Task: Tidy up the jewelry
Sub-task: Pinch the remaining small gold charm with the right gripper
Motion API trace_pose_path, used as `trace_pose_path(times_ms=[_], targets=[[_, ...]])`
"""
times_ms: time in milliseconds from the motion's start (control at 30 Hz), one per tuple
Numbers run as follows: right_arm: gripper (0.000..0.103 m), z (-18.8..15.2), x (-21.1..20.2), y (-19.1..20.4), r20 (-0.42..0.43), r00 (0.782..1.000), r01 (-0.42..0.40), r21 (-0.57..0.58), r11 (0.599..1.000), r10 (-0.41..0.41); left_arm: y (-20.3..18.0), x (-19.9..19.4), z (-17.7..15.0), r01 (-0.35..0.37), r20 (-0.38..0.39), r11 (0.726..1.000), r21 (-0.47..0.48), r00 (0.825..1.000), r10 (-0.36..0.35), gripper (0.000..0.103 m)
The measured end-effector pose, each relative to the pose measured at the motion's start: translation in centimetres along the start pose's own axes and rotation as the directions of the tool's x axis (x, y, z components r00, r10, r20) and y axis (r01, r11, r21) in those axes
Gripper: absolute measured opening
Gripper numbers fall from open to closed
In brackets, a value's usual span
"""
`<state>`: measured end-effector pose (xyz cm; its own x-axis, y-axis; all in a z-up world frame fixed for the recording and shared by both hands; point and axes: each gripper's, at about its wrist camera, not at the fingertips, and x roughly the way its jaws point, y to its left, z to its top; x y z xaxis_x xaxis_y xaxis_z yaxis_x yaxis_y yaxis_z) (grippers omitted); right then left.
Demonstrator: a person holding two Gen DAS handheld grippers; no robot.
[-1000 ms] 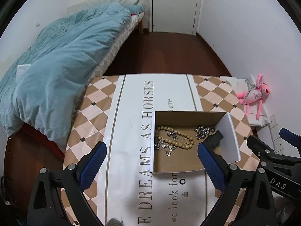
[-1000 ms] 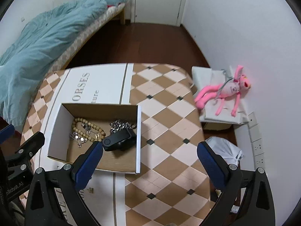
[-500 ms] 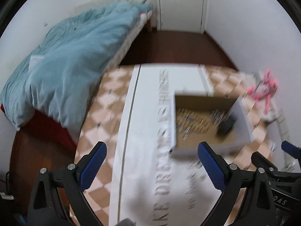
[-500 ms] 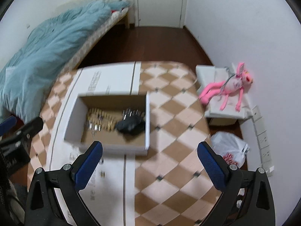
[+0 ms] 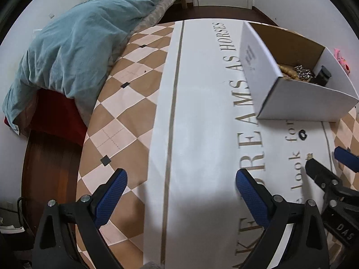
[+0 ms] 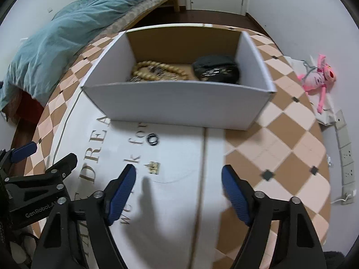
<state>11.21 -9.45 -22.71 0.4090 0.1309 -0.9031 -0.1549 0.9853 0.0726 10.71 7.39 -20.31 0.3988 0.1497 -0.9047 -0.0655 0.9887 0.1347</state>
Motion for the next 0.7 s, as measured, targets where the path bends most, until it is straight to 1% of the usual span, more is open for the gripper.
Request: trace_pose_path(times_ms=[67, 167, 200, 233, 267, 300, 333, 433, 533, 600, 700], targets=[[0.068, -0.1, 0.5, 0.6, -0.005, 1.0, -0.001, -0.009, 1.0, 0.001, 0.3, 0.1, -0.1, -0.004, -0.002, 1.0, -0.004, 1.0, 0.004, 0.099], [0.059, -0.3, 0.6, 1.5, 0.015, 0.999, 0.041, -0.044, 0.998, -0.041, 0.6, 0.3, -0.3, -0.002, -0.008, 1.0, -0.008, 1.0, 0.002, 0.099], [0.05, -0.3, 0.6, 1.8, 0.022, 0.998, 0.055, -0.055, 0.997, -0.054, 0.7, 0.3, -0.4, -0.003, -0.011, 1.0, -0.006, 1.0, 0.003, 0.099], [0.035, -0.3, 0.5, 1.9, 0.032, 0.998, 0.058, -0.062, 0.996, -0.056, 0.7, 0.5, -0.3, -0.001, -0.012, 1.0, -0.006, 1.0, 0.001, 0.099], [0.029, -0.3, 0.5, 2.0, 0.036, 0.998, 0.058, -0.069, 0.996, -0.056, 0.7, 0.5, -0.3, 0.001, -0.014, 1.0, -0.007, 1.0, -0.001, 0.099], [0.017, -0.2, 0.4, 2.2, 0.04, 0.998, 0.06, -0.075, 0.995, -0.057, 0.7, 0.5, -0.3, 0.0, -0.016, 1.0, -0.008, 1.0, -0.001, 0.099], [0.014, -0.3, 0.4, 2.3, 0.045, 0.997, 0.064, -0.08, 0.995, -0.061, 0.7, 0.4, -0.3, 0.002, -0.015, 1.0, -0.008, 1.0, -0.002, 0.099], [0.013, -0.2, 0.4, 2.3, 0.055, 0.997, 0.056, -0.082, 0.995, -0.052, 0.5, 0.4, 0.1, 0.008, -0.011, 1.0, -0.001, 1.0, -0.008, 0.099], [0.013, -0.2, -0.3, 0.9, 0.054, 0.998, 0.032, -0.041, 0.999, -0.03, -0.6, -0.5, 0.5, 0.026, 0.01, 1.0, 0.017, 1.0, -0.026, 0.099], [0.013, -0.1, -1.3, -0.6, 0.069, 0.997, 0.023, 0.002, 1.0, -0.024, -1.8, -1.2, 0.9, 0.054, 0.024, 0.998, 0.022, 0.998, -0.054, 0.099], [0.013, 0.1, -2.6, -3.8, 0.081, 0.996, 0.032, 0.071, 0.997, -0.038, -4.1, -1.6, 1.5, 0.119, 0.028, 0.993, 0.019, 0.992, -0.119, 0.099]])
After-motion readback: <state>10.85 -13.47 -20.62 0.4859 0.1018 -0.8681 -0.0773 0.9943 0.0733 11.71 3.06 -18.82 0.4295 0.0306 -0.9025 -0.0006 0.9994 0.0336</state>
